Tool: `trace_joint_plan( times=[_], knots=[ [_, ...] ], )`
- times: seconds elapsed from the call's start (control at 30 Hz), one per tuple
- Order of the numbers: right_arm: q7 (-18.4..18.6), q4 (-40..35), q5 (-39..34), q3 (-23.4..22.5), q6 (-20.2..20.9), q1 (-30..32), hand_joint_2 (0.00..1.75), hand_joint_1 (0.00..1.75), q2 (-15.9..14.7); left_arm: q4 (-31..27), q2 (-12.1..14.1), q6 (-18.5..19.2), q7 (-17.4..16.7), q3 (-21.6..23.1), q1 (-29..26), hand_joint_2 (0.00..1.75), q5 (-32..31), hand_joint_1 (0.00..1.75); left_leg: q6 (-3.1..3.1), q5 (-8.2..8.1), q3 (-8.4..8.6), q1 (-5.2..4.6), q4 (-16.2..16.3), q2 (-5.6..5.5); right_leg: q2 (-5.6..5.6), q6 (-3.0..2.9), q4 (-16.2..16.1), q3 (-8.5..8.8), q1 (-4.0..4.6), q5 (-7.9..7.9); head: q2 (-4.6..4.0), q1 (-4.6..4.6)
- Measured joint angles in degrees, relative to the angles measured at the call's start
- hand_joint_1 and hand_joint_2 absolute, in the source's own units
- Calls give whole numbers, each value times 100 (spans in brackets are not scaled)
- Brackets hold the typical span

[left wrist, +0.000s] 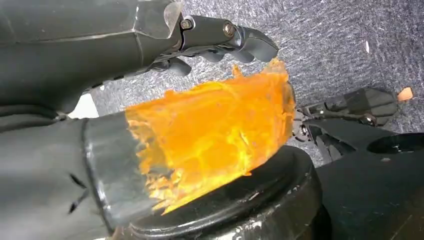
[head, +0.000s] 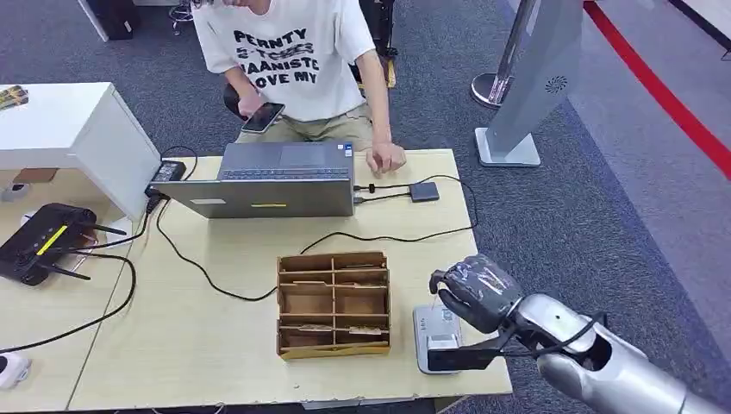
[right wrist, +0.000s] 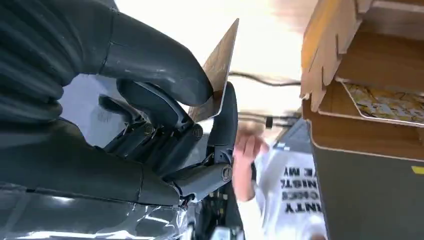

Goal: Pass the card to the sensor for recognition and then transmit it.

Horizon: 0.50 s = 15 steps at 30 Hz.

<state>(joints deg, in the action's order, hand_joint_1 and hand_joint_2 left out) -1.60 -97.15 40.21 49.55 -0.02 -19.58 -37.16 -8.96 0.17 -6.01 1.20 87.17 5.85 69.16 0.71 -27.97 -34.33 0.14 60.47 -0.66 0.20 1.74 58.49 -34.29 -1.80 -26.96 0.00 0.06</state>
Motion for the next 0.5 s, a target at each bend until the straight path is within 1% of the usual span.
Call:
trace_joint_plan(
  times=[0.27,0.5],
  knots=[
    [52,-11,1006,2,-382,49,175,175,0,0,-2,0,0,2,-2,0,31,0,0,0,1,0,0,0,0,0,0,0,0,0,0,0],
    [81,-11,1249,2,-477,132,175,175,-17,0,-2,-2,0,4,-3,0,52,0,0,0,1,0,0,1,1,0,0,-1,0,0,0,0]
  ],
)
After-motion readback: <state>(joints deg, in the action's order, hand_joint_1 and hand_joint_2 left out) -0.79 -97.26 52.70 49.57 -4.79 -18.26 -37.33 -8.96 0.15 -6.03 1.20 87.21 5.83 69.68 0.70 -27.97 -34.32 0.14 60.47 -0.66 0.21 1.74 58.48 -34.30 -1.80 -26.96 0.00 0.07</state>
